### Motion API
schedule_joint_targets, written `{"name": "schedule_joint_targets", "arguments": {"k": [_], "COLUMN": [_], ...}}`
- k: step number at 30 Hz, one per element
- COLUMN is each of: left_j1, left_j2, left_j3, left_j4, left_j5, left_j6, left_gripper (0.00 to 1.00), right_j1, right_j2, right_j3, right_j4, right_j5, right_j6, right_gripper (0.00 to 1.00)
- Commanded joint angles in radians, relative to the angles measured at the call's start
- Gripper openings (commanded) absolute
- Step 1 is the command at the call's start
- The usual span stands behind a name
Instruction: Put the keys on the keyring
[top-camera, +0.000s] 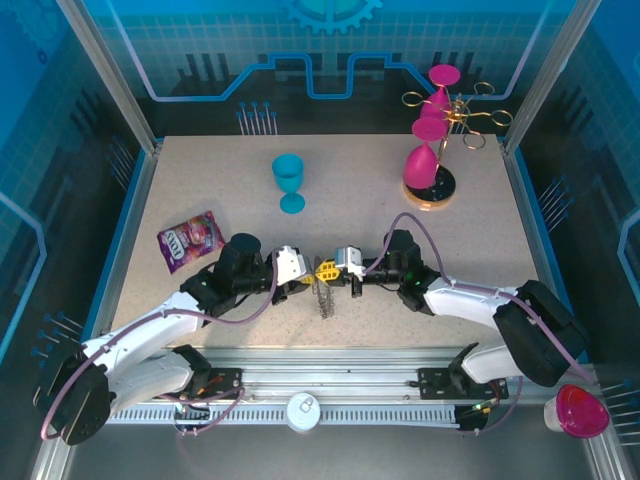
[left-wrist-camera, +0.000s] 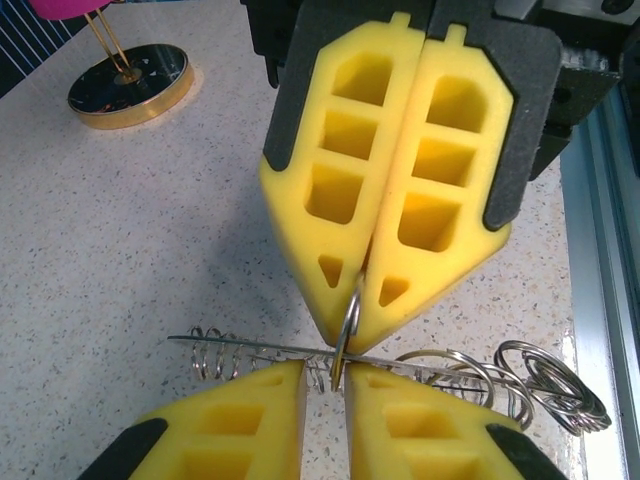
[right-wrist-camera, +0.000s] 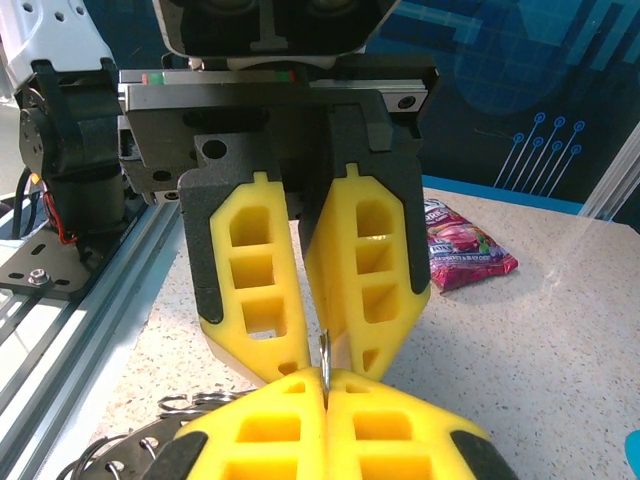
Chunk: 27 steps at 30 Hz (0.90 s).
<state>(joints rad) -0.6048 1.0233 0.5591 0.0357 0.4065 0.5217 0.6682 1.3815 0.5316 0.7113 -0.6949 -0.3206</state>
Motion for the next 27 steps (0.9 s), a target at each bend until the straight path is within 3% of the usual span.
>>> {"name": "schedule_joint_targets", "arguments": {"k": [1,15,21,27], "left_j1": [0.003,0.002,0.003,0.002], "left_j2": [-0.014,-0.011,-0.011,-0.017], "left_j3": [-0.007,-0.004,-0.004,-0.002], "left_j4": [0.064,0.066,0.066,0.053], "left_j5": [0.055,0.067,0.072,0.08], "left_j6": [-0.01,-0.006,0.002,0.019], "left_gripper": [0.18,0.21,0.14,0.0], "right_j1": [0.0,0.014,0.021,0.027], "right_j2": [0.012,0.019,0.021,0.019], "right_j3": [0.009,0.028,0.04,0.041], "right_j4": [0.012,-0.074,-0.099,-0.116], "right_j5": [-0.043,-0.026,-0.035,-0.019], "right_j6": [-0.002,-0.048,-0.057,-0.066], "right_gripper": [0.0,0.0,0.0,0.0]}}
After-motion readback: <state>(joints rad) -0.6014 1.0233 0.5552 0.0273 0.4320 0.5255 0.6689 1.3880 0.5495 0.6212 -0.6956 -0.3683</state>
